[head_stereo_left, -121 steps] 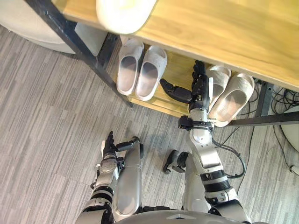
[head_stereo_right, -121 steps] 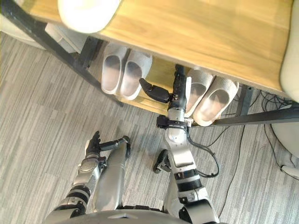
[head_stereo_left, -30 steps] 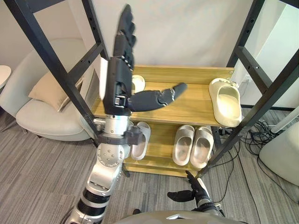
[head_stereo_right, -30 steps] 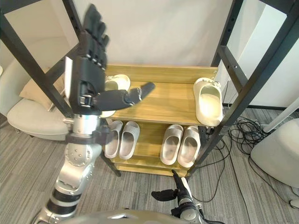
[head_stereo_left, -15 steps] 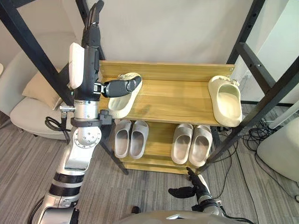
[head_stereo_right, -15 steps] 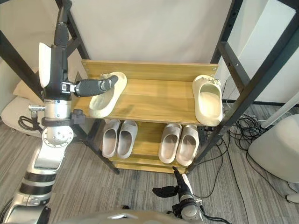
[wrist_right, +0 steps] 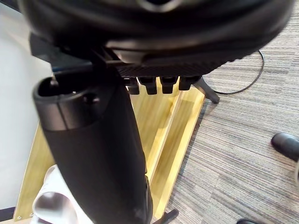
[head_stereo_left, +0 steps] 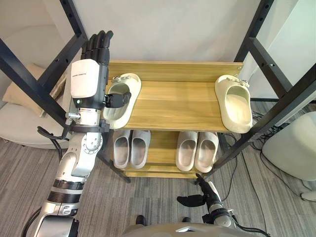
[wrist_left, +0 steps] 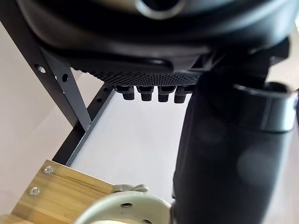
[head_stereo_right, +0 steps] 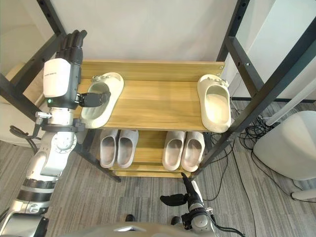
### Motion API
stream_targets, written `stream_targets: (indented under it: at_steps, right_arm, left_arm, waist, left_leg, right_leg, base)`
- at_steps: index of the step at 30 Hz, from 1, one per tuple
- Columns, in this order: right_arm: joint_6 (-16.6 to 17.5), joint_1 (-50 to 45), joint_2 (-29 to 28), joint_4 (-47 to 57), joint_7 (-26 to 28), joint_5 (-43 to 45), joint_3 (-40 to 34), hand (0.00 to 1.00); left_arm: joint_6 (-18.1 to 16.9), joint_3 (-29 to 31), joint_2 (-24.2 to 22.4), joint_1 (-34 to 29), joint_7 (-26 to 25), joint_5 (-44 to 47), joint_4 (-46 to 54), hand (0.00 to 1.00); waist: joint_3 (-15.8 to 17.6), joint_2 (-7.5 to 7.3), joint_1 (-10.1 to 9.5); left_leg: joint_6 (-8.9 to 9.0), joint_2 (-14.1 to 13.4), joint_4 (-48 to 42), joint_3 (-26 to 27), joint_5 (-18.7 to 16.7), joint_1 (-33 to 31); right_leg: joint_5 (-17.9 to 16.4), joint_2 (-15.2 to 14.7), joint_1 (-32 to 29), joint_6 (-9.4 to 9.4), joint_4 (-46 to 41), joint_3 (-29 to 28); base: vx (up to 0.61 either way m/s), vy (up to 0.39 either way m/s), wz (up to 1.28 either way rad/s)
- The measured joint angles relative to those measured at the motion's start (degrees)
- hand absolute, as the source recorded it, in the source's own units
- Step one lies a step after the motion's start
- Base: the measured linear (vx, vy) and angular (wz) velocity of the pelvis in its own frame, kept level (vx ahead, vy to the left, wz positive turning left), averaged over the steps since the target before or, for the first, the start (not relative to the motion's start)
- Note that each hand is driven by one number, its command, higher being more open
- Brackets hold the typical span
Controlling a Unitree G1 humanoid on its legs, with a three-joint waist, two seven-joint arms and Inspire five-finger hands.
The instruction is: Organize the slippers on the shoe rack
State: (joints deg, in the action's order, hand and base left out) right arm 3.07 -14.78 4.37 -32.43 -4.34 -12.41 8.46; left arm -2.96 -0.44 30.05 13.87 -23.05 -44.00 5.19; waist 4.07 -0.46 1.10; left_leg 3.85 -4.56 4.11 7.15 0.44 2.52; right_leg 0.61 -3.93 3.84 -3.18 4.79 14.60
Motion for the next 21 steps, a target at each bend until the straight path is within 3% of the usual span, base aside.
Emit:
stream_targets:
  at_steps: [3,10,21]
  right_arm:
    - [0.06,0.09,0.0,0.13,-0.01,0.0,0.01,1.0]
    - [0.08,-0.02,-0.16,0.13,-0.05,-0.01,-0.03,1.0]
    - [0.08,0.03,-0.37,0.12,-0.06,-0.02,0.06,1.0]
  left_arm:
    - [-0.04,0.55,0.0,0.6,-0.71,-3.11,0.0,1.0]
    - [3.5,3.32,0.0,1.08,-0.75,-5.57,-2.22,1.0]
    - [3.52,3.67,0.0,0.82,-0.75,-6.27,-2.21,1.0]
  waist:
    - [0.0,-0.02,-0.05]
    - [0.19,-0.32,0.47]
    - [0.21,-0.31,0.38]
  left_leg:
    - [-0.01,0.0,-0.1,0.18,-0.01,-0.73]
    - [-0.12,0.0,-0.23,0.35,-0.09,-0.82]
    - [-0.32,0.02,-0.45,0.07,-0.24,-0.81]
  right_leg:
    - [0.07,0.01,-0.83,-0.04,-0.02,-0.22]
    - [0.09,-0.02,-1.02,-0.04,-0.04,-0.95]
    - [-0.02,-0.1,-0.98,0.06,-0.44,-0.82]
  base:
    - [0.01,0.012,-0.07]
    - [0.02,0.004,-0.05]
    - [0.0,0.0,0.0]
